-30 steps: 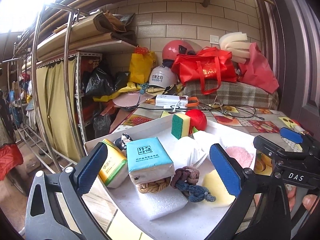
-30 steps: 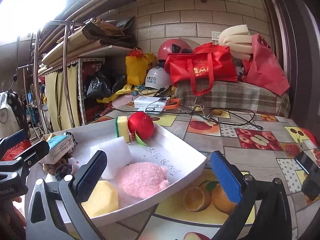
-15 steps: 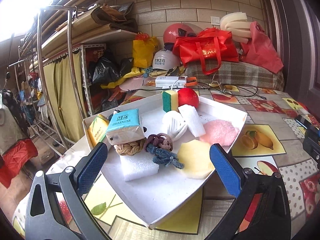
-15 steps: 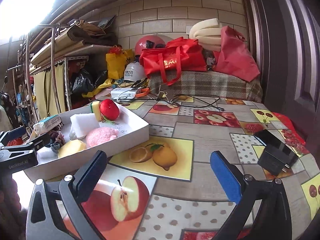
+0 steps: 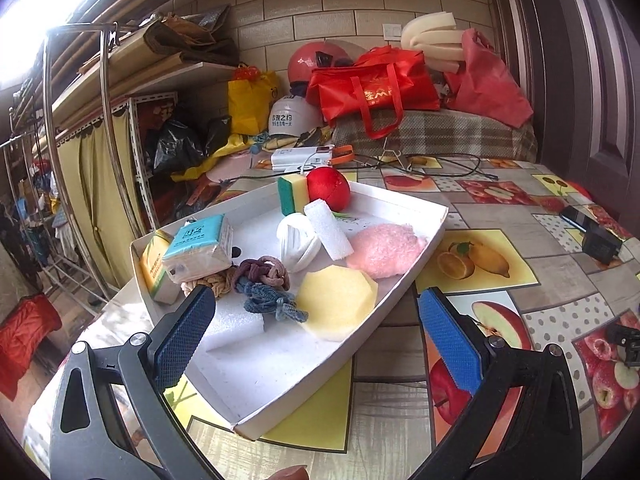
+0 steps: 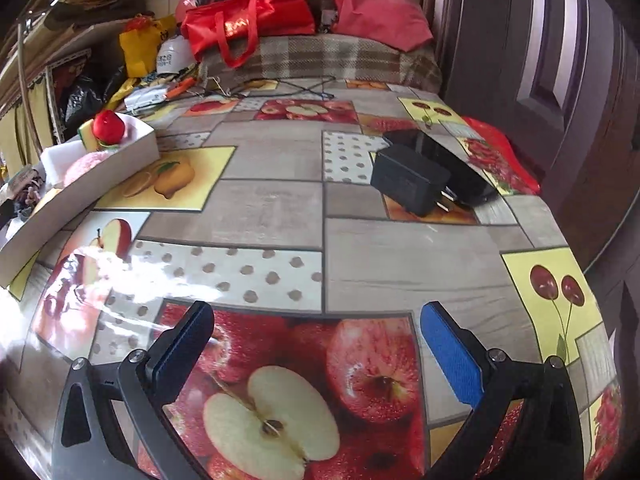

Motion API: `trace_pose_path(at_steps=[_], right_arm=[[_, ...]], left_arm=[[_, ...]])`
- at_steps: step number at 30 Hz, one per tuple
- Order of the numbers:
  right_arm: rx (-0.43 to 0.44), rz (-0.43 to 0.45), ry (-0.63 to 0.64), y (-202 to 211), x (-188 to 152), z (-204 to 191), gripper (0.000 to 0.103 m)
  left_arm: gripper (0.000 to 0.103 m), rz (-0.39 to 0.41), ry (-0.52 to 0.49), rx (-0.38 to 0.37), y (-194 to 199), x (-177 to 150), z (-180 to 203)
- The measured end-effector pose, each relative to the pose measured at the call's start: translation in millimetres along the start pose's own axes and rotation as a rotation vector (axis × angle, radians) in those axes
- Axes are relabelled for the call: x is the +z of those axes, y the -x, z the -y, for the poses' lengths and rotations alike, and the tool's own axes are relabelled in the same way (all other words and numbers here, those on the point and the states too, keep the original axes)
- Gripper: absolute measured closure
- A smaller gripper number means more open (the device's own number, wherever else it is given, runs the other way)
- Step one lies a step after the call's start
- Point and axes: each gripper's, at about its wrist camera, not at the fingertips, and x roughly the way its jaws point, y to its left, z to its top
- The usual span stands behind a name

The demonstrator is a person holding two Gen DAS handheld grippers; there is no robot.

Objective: Organize soft objects

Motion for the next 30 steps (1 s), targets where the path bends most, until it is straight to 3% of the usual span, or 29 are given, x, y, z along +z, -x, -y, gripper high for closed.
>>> trace_pose_path(at_steps=[6,12,15,17,21,24,30], right_arm=[[0.044,-0.027,-0.035,-5,3,5,0.0],[0.046,-0.028,-0.037,-5,2,6,0.0],[0.046,-0.028,-0.037,-5,2,5,0.0],[0.046,-0.028,-0.037,-5,2,5,0.0],[0.046,-0.029,-0.037,-4,2,6,0.0],[0.046,-0.028,-0.037,-4,2,5,0.0],[0.047,-0.029,-0.037,-5,3,4,0.0]], left_arm=[[0.0,0.038,-0.102,0.022,-2,9,8],[0.0,0.038,-0.056,-0.134,-5,9,0],[0.0,0.007,-0.04,-0.165,-8,6,7],[0.0,-0.024,-0.017,-0.141,-14,6,4],[0.0,-0.173,0.131,-0.123,-43,4,-22],[0.0,-0.247,0.187,-0.136,-57,1,-30],[0.0,-0.26,0.187,-0.118,-59,-1,-28]])
